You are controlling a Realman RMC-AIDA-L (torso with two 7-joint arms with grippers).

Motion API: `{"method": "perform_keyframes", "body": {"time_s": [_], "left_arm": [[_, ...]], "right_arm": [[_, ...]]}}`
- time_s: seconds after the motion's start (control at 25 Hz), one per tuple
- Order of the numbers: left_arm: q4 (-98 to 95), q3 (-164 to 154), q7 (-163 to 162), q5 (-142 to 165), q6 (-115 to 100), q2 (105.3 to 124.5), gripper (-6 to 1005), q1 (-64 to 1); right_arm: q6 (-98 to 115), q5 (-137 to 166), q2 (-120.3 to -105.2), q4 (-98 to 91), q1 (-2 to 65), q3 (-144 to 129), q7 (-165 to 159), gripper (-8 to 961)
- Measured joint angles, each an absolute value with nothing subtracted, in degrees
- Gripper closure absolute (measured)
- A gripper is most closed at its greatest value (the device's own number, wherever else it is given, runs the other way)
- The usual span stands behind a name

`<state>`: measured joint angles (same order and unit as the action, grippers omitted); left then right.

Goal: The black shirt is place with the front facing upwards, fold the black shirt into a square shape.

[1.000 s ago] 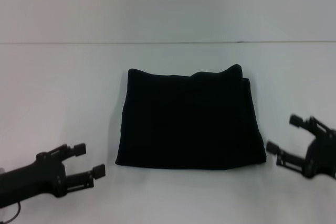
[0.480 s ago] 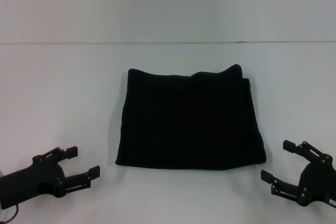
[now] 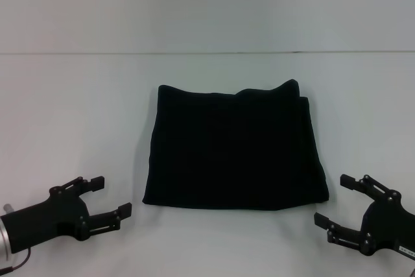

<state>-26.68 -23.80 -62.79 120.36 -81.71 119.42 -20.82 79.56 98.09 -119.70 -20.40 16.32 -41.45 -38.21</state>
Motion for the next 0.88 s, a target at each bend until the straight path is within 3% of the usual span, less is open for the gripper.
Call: {"method": "perform_keyframes", "body": {"time_s": [0.88], "left_arm": [[-26.54,-23.82,-63.09,120.02,-82.27,119.87,65,-21.44]], "right_arm": [[80.60,97.64,-119.70,-19.39,16.99,-40.89,-38.38,3]]}}
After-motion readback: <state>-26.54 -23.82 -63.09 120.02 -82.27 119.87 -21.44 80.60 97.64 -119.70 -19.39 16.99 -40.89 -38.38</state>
